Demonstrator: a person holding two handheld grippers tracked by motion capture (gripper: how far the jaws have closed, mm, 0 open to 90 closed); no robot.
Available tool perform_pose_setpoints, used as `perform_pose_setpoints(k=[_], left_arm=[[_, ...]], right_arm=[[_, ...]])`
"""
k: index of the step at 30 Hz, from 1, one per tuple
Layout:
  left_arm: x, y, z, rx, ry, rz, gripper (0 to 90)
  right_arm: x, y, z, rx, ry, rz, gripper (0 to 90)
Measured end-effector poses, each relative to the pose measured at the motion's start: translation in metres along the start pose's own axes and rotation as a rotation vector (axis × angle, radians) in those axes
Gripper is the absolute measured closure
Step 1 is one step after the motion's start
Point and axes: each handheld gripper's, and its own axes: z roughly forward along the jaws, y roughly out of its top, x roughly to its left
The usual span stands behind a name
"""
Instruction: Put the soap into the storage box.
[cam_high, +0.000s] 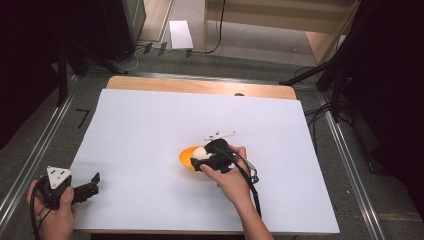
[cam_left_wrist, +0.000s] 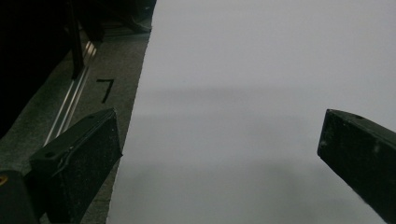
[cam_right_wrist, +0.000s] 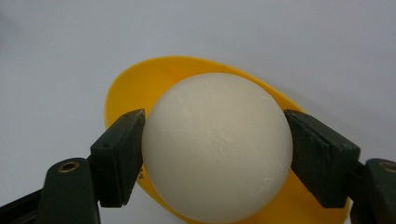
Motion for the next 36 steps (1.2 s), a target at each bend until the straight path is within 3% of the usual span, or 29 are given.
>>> perform_pose_setpoints(k=[3,15,36], left_arm=[[0.000,0.000,0.000,0.000,-0.001,0.000,0.2],[0.001,0.000,0.000,-0.001,-0.005,-0.006,0.2],[0.001,0.000,0.000,0.003,-0.006,-0.004,0.2]], right_arm=[[0.000,-0.001,0.003,0.021,0.011,0.003,24.7],[0.000,-0.003,0.000,0.021,0.000,0.010,24.0],[-0.004,-0.002,-0.022,-0.086,0.036,-0.009,23.9]])
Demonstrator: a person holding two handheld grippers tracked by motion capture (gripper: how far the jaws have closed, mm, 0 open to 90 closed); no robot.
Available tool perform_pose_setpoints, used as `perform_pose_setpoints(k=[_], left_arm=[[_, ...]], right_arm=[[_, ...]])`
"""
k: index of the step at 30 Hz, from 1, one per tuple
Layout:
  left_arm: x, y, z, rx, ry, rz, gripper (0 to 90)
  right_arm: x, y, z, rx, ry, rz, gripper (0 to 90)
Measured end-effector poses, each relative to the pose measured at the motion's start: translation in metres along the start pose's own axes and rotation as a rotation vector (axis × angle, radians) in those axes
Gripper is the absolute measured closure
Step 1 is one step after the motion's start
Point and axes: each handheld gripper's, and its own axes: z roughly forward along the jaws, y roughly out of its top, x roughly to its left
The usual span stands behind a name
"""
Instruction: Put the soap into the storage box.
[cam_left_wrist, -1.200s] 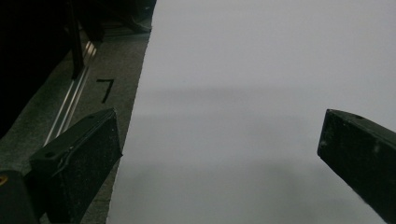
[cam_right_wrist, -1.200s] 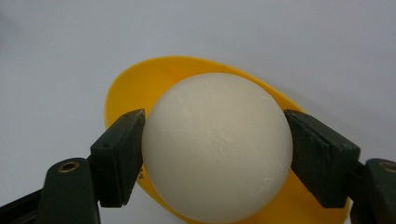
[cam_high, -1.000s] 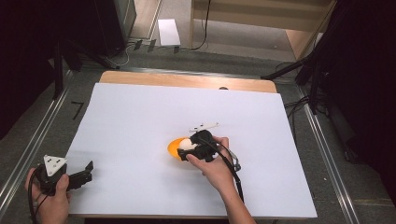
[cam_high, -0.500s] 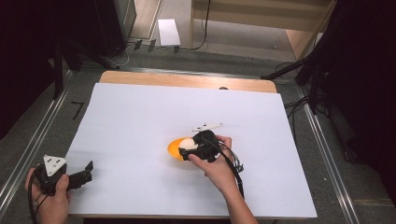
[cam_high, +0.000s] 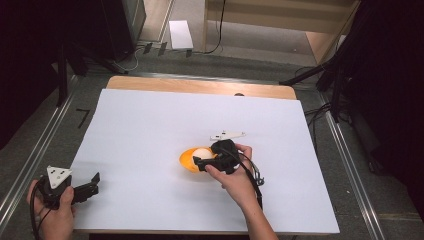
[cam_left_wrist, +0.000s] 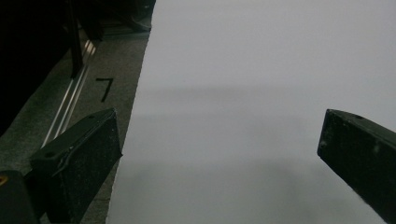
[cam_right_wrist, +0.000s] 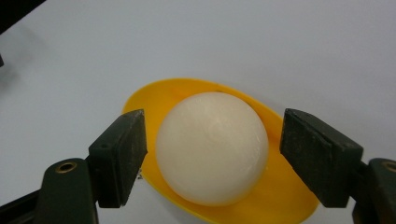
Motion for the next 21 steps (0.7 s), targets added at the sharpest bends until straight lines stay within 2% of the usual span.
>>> perform_pose_setpoints(k=[6,21], left_arm=[[0.000,0.000,0.000,0.000,0.001,0.001,0.2],[0.000,0.000,0.000,0.000,0.004,0.000,0.2]], right_arm=[[-0.005,0.001,-0.008,-0.034,-0.008,0.015,24.4],[-0.019,0.000,-0.019,-0.063,-0.036,0.040,24.4]])
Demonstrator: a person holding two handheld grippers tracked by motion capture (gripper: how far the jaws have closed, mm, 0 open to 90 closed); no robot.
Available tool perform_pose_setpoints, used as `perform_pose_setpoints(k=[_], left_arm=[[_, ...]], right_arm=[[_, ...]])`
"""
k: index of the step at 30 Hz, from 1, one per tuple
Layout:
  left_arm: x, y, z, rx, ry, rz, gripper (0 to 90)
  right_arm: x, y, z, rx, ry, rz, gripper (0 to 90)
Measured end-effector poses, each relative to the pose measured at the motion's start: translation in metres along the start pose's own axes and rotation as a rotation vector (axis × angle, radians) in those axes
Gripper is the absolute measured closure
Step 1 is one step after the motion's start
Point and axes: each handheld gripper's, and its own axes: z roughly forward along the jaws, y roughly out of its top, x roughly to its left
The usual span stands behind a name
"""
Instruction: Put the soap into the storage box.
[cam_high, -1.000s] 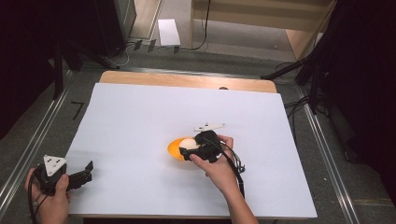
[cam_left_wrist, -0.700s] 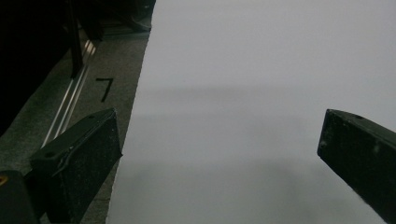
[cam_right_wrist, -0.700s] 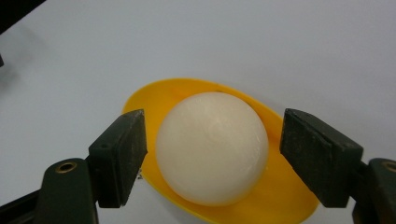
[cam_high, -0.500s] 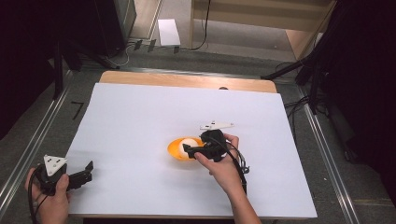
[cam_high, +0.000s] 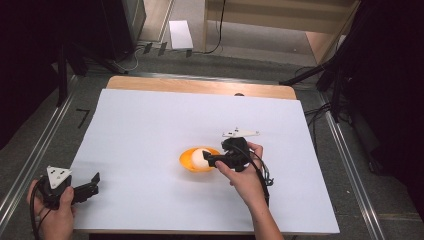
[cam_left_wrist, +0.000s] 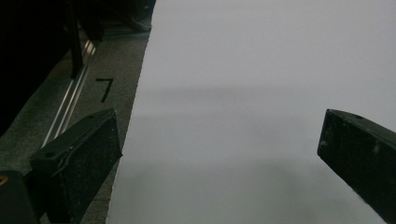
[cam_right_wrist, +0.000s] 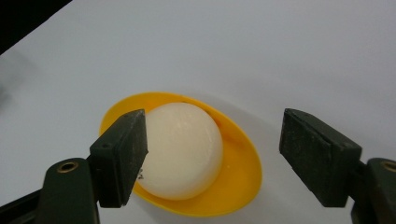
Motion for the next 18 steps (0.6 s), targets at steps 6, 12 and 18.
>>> perform_pose_setpoints(k=[6,12,18], left_arm=[[0.000,0.000,0.000,0.000,0.000,0.000,0.2],[0.000,0.000,0.000,0.000,-0.001,0.001,0.2],[0.000,0.000,0.000,0.000,-0.001,0.001,0.2]], right_arm=[[-0.009,0.000,-0.004,-0.012,-0.008,0.022,24.0],[-0.017,-0.001,-0.009,-0.022,-0.019,0.041,24.0],[-0.026,-0.002,-0.014,-0.030,-0.033,0.060,24.1]])
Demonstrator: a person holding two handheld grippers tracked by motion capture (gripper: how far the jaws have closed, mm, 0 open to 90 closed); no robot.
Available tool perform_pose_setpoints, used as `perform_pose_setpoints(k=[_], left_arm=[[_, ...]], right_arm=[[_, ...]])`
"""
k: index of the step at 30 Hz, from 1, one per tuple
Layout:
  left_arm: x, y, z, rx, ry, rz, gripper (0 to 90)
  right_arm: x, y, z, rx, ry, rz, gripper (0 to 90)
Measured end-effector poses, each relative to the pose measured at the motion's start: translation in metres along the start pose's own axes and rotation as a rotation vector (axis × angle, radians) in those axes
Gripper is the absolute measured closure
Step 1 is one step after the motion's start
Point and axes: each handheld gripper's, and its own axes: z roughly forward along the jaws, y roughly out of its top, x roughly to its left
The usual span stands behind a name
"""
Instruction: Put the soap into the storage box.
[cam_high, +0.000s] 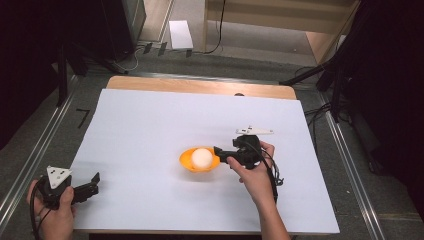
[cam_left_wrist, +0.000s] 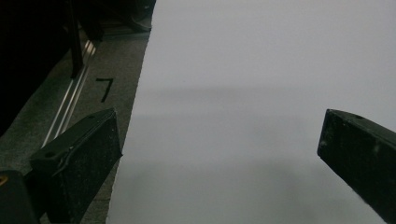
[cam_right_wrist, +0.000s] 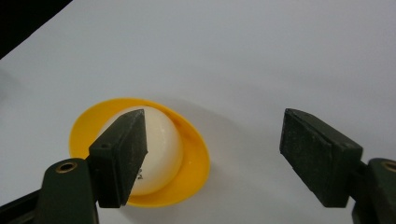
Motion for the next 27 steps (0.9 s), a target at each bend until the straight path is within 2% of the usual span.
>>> perform_pose_setpoints(k=[17,20,27], left_arm=[[0.000,0.000,0.000,-0.001,-0.002,-0.002,0.2],[0.000,0.000,0.000,0.000,-0.002,-0.002,0.2],[0.001,0.000,0.000,-0.003,-0.004,-0.005,0.2]], right_arm=[[-0.024,-0.004,-0.011,-0.028,-0.039,0.054,23.9],[-0.026,-0.006,-0.012,-0.020,-0.052,0.045,21.3],[-0.034,-0.011,-0.014,-0.019,-0.066,0.066,20.3]])
